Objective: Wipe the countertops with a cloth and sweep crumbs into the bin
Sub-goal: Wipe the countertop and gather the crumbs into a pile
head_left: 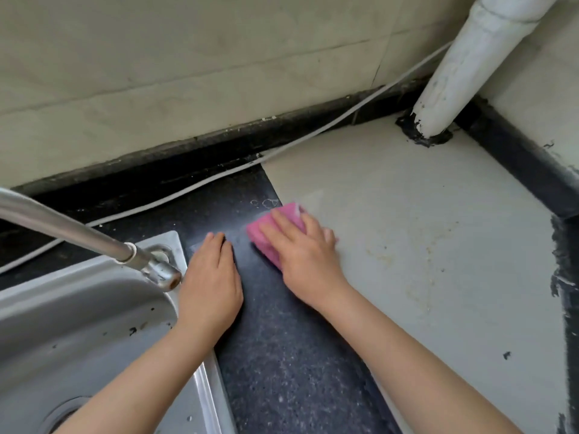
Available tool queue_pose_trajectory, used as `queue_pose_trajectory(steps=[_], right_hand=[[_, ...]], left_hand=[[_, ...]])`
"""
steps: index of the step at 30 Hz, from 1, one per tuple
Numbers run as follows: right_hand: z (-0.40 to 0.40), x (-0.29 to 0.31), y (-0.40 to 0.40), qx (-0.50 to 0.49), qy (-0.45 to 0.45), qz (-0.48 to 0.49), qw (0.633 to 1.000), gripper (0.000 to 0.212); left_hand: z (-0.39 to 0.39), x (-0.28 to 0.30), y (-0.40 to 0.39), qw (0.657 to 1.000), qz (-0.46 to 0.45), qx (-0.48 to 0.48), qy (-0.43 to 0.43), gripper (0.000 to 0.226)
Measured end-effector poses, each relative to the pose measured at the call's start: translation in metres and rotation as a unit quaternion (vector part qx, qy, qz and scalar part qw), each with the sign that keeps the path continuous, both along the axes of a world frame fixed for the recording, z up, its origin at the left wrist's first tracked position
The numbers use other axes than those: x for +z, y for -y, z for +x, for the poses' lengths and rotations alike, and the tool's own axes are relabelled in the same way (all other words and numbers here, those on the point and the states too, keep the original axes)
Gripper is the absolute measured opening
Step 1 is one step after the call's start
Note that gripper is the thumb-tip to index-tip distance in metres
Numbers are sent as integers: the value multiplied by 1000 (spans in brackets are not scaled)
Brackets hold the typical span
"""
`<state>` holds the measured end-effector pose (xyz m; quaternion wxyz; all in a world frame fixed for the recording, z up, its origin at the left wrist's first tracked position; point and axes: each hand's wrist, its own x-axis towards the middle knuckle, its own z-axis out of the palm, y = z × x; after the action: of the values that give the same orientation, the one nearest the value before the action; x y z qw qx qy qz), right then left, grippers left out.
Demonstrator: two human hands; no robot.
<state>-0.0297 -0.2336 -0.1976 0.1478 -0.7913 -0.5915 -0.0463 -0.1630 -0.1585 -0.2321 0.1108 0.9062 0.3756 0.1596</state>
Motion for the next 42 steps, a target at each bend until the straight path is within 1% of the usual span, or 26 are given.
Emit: queue_pose_trajectory(steps=[2,3,5,7,9,11,13,14,15,16,18,20,22,25,26,28,30,31,33,35,36,37,38,40,41,42], right_hand=[[-3,-8,-17,76,-22,-94,992,42],[4,-10,-17,80,-44,-134,987,46],[18,-9,-5,52,-15,-103,993,49],[42,-17,18,-38,35,-50,997,38],[60,-13,36,-108,-3,-27,994,29],[64,-6,31,-133,-31,25,990,32],[53,4,10,-62,-28,35,997,32],[45,6,-4,-12,-48,8,999,30],[38,5,-16,30,-72,-33,996,34],[33,3,-27,64,-91,-90,990,40],[27,-1,-37,111,-110,-163,974,47],[24,-1,-36,137,-108,-175,969,48],[26,1,-32,133,-118,-172,969,49],[18,3,-37,137,-121,-159,970,48],[11,4,-39,163,-118,-163,966,47],[-1,3,-39,242,-108,-195,944,47],[0,5,-26,293,-113,-236,919,48],[9,9,-16,304,-122,-262,908,48],[36,21,4,287,-131,-320,893,44],[69,33,21,224,-87,-352,905,35],[82,39,28,180,-74,-337,921,33],[88,44,31,147,-68,-276,948,35],[90,47,33,131,-57,-184,972,39],[76,41,37,154,-40,-60,985,42],[63,31,40,173,-41,-26,984,43],[49,20,43,194,-47,-17,980,44]], left_hand=[[2,-2,-2,1000,-1,6,-8,42],[2,-2,-2,1000,3,7,-11,42],[2,-2,1,1000,12,10,-16,42],[2,-1,3,999,21,18,-25,43],[2,-1,3,999,26,20,-33,44],[0,-3,3,999,27,17,-40,44],[0,-4,4,999,25,15,-44,43],[0,-3,4,999,21,15,-44,42],[1,-3,5,999,15,16,-42,43],[1,-2,5,999,9,20,-37,43],[-1,0,5,1000,-2,29,-8,44],[-4,4,5,998,-16,36,45,44],[-7,9,6,995,-24,24,92,45],[-11,11,6,990,-37,23,131,48],[-12,11,5,987,-47,42,147,50],[-12,10,3,982,-52,70,166,52],[-12,8,4,983,-48,69,162,52],[-11,7,4,984,-50,66,155,53],[-9,6,5,988,-51,63,131,53],[-9,4,5,993,-36,51,97,51],[-8,3,6,996,-27,41,81,50],[-7,2,6,997,-16,31,65,49],[-6,2,7,998,-4,22,54,47],[-5,1,7,999,9,16,41,46],[-4,2,8,999,10,13,41,45],[-4,2,7,999,10,10,46,44]])
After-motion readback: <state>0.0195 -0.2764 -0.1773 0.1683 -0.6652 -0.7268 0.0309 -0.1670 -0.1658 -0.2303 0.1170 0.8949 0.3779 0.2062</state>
